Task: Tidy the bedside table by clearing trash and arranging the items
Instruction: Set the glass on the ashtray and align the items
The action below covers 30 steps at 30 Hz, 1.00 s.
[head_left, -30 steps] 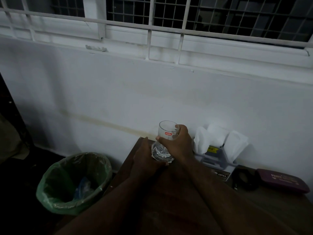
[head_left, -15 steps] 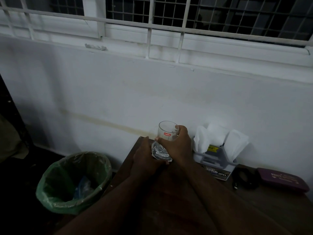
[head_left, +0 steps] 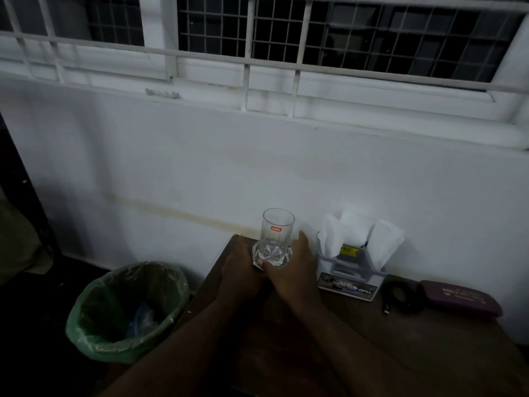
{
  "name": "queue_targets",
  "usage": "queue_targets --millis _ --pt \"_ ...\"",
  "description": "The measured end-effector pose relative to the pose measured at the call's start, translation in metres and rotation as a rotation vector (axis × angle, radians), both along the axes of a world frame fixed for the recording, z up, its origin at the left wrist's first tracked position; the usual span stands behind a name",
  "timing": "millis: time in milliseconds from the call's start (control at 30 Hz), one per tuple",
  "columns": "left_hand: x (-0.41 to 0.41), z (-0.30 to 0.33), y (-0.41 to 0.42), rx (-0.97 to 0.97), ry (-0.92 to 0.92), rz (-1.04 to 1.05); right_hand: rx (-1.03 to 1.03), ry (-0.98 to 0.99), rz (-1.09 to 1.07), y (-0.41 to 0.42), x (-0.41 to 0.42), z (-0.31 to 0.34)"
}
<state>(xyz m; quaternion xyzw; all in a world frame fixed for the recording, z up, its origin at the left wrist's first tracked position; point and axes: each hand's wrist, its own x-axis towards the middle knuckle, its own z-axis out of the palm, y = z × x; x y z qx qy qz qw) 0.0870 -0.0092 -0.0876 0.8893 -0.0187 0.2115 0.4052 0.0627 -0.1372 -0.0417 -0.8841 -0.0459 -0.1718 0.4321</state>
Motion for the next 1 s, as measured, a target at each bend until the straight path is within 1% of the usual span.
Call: queue_targets --millis 67,167,233,267,333,400,567,633,733,800,867,933,1000 --pt "-0.008 0.002 0.0 0.004 0.018 0.024 -0.044 -0.035 0.059 -0.009 -0.019 -0.007" --pt "-0.018 0.0 -0.002 0.026 0.132 0.079 -0.149 -0.129 0.116 -0.032 -0.042 -0.019" --pt "-0.034 0.005 -0.012 0.044 0.225 0.097 -0.262 -0.125 0.127 -0.054 -0.058 -0.021" --pt "-0.04 0.005 -0.017 0.075 0.238 0.111 -0.326 -0.116 0.127 -0.067 -0.063 -0.022" --pt "-0.049 0.005 -0.024 0.141 0.227 0.124 -0.431 -0.109 0.131 -0.093 -0.071 -0.022" --pt "-0.055 0.004 -0.032 0.16 0.204 0.144 -0.501 -0.104 0.11 -0.119 -0.077 -0.017" --pt "-0.077 0.007 -0.057 0.289 0.17 0.161 -0.587 -0.068 0.025 -0.171 -0.082 -0.012" --pt "-0.084 0.011 -0.067 0.367 0.122 0.135 -0.591 -0.076 -0.035 -0.18 -0.084 -0.014" --pt "-0.086 0.009 -0.076 0.466 0.044 0.077 -0.485 -0.03 -0.117 -0.176 -0.083 -0.019" --pt "-0.087 0.009 -0.084 0.477 0.031 0.014 -0.383 0.024 -0.155 -0.169 -0.079 -0.023" --pt "-0.087 0.007 -0.093 0.484 -0.04 -0.088 -0.309 0.058 -0.164 -0.166 -0.076 -0.028" --pt "-0.082 0.004 -0.102 0.479 -0.085 -0.197 -0.307 0.069 -0.139 -0.164 -0.073 -0.033" --pt "-0.077 0.001 -0.107 0.466 -0.051 -0.265 -0.306 0.062 -0.111 -0.163 -0.07 -0.035"
